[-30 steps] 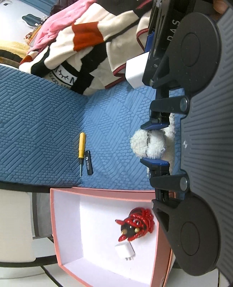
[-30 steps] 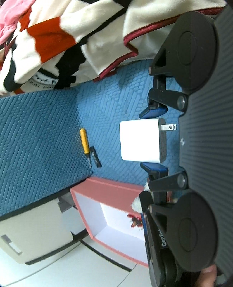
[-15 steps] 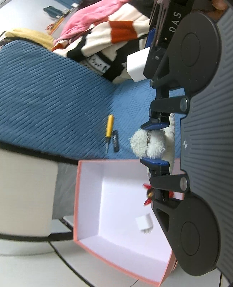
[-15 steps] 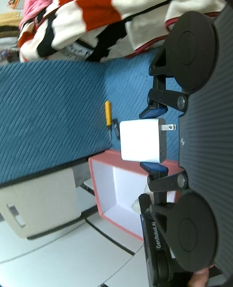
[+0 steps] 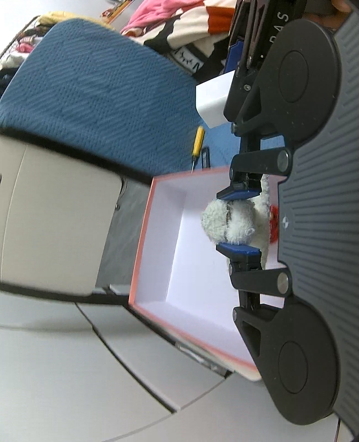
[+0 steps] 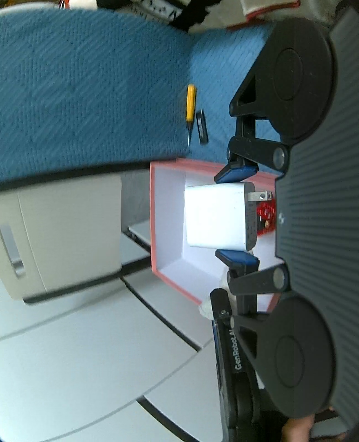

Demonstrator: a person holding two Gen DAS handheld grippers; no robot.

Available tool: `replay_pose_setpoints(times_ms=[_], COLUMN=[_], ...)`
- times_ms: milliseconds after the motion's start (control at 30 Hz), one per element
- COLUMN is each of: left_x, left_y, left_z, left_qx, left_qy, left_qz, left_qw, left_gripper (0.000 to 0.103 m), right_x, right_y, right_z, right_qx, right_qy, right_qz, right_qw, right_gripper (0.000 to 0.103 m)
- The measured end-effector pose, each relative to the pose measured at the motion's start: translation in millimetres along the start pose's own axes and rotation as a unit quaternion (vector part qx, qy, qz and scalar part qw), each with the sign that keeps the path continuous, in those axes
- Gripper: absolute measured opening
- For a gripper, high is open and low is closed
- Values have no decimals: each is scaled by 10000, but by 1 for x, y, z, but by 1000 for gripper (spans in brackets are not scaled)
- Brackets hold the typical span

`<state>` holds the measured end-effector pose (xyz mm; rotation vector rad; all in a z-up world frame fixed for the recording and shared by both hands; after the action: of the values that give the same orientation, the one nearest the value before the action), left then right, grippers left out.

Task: Organize rigid objects
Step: 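Carry the hair clip and USB charger over the pink box with both tools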

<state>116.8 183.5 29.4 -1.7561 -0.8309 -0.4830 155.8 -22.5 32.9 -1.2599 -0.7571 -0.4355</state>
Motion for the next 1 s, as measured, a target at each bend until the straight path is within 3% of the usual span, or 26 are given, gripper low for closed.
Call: replay_pose_setpoints(times_ms=[267,800,1000], left_x=[2,-18,-24], left_y=[16,109,131], left_z=[57,143,158], left_qx=[246,482,477], left_qy=[-293,-641,-720], left_qz=[129,696,857], left_qw=[9992,9944,9926], left_gripper=[37,37,38], right_x=[-5,-20,-26], right_y=[43,147,174], right_z=[34,69,76], right_qx=[166,111,64], right_qy=[-161,-579,-671], right_qz=[409,998,1102], right_qw=[9989,9933,9916], right_gripper=[54,54,54])
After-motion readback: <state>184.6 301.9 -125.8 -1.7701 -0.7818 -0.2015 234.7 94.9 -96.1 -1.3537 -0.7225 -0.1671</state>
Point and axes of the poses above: each gripper's, at about its wrist camera, not at the fingertips, and y roughly the way its jaws point, z to its left, x to its top, the point moved 2 cm from there along y, roughly the way its jaws point, and after that the axes turned 13 degrees about -x, right-handed, at the moved point
